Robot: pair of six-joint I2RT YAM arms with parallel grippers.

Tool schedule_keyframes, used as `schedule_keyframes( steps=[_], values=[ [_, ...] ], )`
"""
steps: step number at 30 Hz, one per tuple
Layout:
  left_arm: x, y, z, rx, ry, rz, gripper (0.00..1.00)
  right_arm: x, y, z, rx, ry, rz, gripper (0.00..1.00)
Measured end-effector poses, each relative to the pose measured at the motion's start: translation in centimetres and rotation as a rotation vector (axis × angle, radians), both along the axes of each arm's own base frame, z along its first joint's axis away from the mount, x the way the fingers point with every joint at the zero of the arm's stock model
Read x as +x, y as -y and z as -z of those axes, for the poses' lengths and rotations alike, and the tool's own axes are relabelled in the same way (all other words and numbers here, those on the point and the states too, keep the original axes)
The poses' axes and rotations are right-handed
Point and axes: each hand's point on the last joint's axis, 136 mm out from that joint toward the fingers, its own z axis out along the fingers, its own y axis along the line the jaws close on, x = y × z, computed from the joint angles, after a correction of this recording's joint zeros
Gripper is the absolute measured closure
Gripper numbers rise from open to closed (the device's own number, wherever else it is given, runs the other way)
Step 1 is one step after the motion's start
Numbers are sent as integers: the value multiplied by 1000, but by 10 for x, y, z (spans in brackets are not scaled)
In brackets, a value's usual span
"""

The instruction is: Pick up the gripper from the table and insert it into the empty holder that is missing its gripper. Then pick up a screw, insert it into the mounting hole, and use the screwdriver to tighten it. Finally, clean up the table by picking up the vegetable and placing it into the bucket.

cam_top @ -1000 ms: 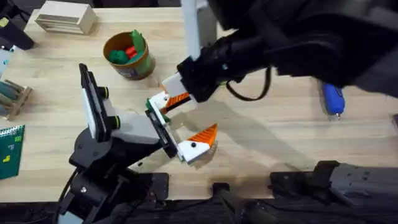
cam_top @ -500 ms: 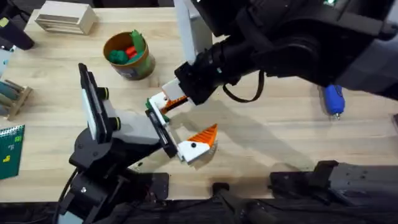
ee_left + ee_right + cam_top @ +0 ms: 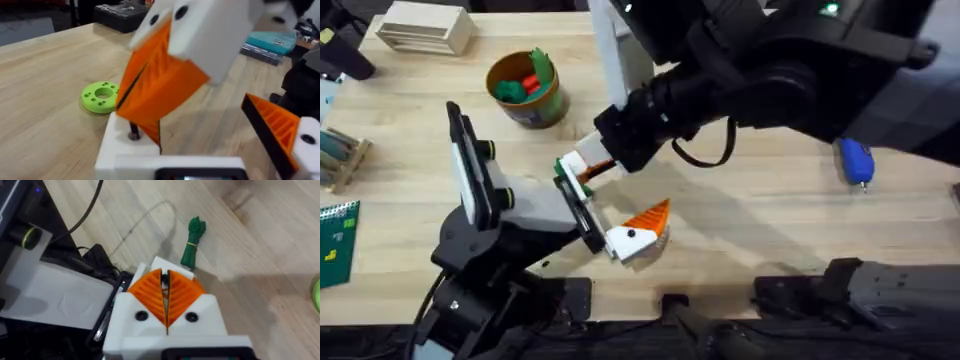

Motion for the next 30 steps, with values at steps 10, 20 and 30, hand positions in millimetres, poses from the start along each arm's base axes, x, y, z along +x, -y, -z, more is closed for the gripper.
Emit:
schedule_keyframes(
  steps=[10, 20, 30],
  values=[
    [-1, 1, 0, -4, -7, 8, 14, 1, -9, 5, -16, 27, -12, 995],
    [-2, 1, 0, -4, -6, 15, 14, 5, -4, 9, -54, 53, 11, 995],
    [-4, 2, 0, -5, -8, 25, 13, 1, -2, 10, -66, 47, 7, 995]
  ],
)
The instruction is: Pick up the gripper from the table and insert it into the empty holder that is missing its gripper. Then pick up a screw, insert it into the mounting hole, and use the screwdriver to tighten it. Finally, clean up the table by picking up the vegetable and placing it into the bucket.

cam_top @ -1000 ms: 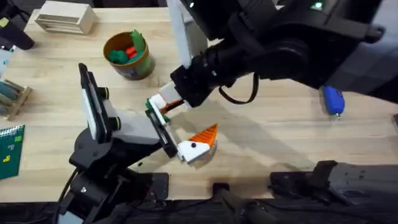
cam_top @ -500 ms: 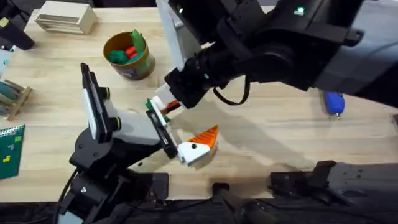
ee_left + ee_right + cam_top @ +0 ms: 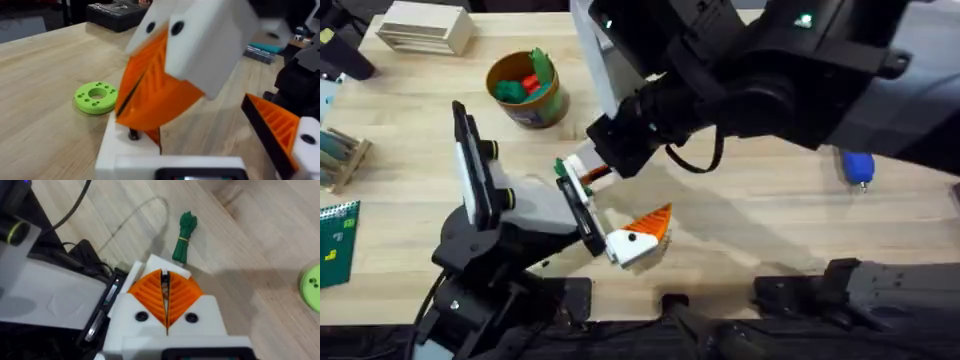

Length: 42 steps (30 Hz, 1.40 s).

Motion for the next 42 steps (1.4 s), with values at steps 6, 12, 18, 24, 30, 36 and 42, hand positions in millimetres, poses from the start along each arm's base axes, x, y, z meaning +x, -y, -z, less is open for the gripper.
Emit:
schedule_keyframes(
  steps=[6, 12, 18, 24, 30, 36, 42],
  values=[
    [1, 0, 0, 4, 8, -4, 14, -7, 7, -3, -12, -8, -4, 995],
    [1, 0, 0, 4, 8, -4, 14, -7, 6, -3, -13, -6, -9, 995],
    [1, 0, 0, 4, 8, -4, 14, -7, 6, -3, -13, -6, -9, 995],
    [1, -1, 0, 3, 5, -8, 14, -6, 4, 2, -18, -11, -9, 995],
    [2, -1, 0, 1, -1, -16, 14, -5, 2, 3, -16, -12, -11, 995],
    [2, -1, 0, 1, 0, -16, 14, -5, 2, 3, -14, -11, -11, 988],
    [3, -1, 0, 4, 5, -17, 14, -1, 17, 3, -53, -15, 46, 509]
  ],
)
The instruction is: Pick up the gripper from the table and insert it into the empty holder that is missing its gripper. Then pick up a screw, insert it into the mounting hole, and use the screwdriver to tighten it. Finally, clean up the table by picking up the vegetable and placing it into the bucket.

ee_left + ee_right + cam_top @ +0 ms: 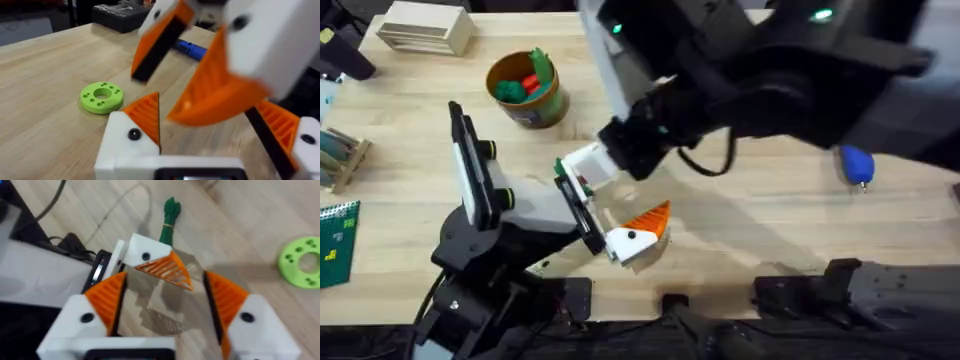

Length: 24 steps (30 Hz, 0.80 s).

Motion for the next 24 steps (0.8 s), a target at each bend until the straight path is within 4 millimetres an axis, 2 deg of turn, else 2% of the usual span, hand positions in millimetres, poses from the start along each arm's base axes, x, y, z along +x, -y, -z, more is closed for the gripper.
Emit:
schedule_keyframes(
  steps=[3, 4, 6, 7, 8, 10, 16, 17, 19, 22, 23, 24],
  values=[
    [0, 0, 0, 1, 3, -1, 14, 0, 20, -15, 3, 13, 34, 123],
    [0, 0, 0, 2, 3, -1, 14, 1, 26, -23, 15, 26, 47, 87],
    [0, 0, 0, 2, 3, 0, 14, 0, 41, -39, 35, 48, 73, 75],
    [0, 0, 0, 2, 3, 0, 14, -11, 72, -55, 33, 50, 114, 73],
    [0, 0, 0, 2, 3, 0, 14, -13, 74, -57, 37, 48, 120, 72],
    [0, 0, 0, 2, 4, -1, 14, -17, 79, -55, 43, 37, 136, 72],
    [0, 0, 0, 2, 3, -1, 10, -37, 103, -34, 56, -11, 202, 72],
    [0, 0, 0, 2, 3, -1, 47, -41, 107, -32, 64, -15, 212, 72],
    [0, 0, 0, 2, 4, -1, 195, -48, 116, -31, 90, -18, 233, 72],
    [0, 0, 0, 2, 5, -1, 651, -60, 129, -29, 129, -19, 257, 72],
    [0, 0, 0, 3, 5, -1, 839, -63, 133, -28, 140, -20, 264, 72],
    [0, 0, 0, 5, 10, -1, 955, -66, 136, -28, 148, -23, 268, 72]
  ],
)
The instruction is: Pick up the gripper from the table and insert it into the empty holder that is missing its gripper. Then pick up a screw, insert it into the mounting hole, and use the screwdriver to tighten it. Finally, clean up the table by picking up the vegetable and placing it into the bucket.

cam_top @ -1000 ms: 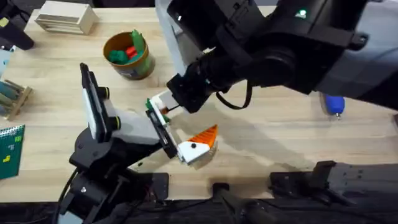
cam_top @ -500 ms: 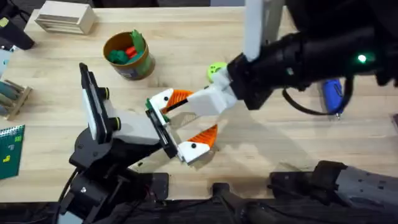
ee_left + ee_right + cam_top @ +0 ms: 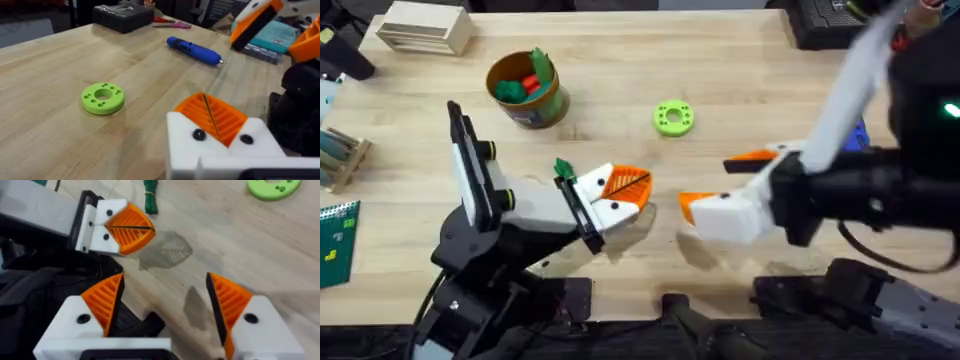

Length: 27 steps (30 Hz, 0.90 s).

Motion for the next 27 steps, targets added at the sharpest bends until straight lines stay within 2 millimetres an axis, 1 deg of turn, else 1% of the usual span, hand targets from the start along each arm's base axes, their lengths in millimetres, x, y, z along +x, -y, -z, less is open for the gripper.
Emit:
schedule_keyframes(
  steps=[1, 5, 6, 8, 9, 13, 18, 20, 23, 27],
  values=[
    [0, 0, 0, 0, -1, 0, 984, -3, 4, 1, 6, -6, 9, 72],
    [0, 0, 0, 0, -1, 0, 988, -9, 18, 9, -10, -50, 68, 70],
    [0, 0, 0, 0, 0, 0, 988, -8, 23, 12, -26, -63, 94, 70],
    [0, 0, 0, 0, 0, 0, 989, -6, 41, 23, -82, -99, 175, 70],
    [0, 0, 0, 0, -1, 0, 990, 4, 72, 35, -166, -123, 305, 25],
    [0, 0, 0, 0, 0, 0, 990, 26, 107, 37, -230, -83, 434, 13],
    [0, 0, 0, 0, 0, 0, 990, 49, 163, 41, -335, -56, 587, 12],
    [0, 0, 0, 0, 0, 0, 990, 57, 186, 47, -384, -76, 637, 12],
    [0, 0, 0, 0, 0, 0, 990, 75, 214, 58, -416, -121, 690, 12],
    [0, 0, 0, 0, 0, 0, 990, 113, 250, 77, -411, -143, 750, 12]
  ],
)
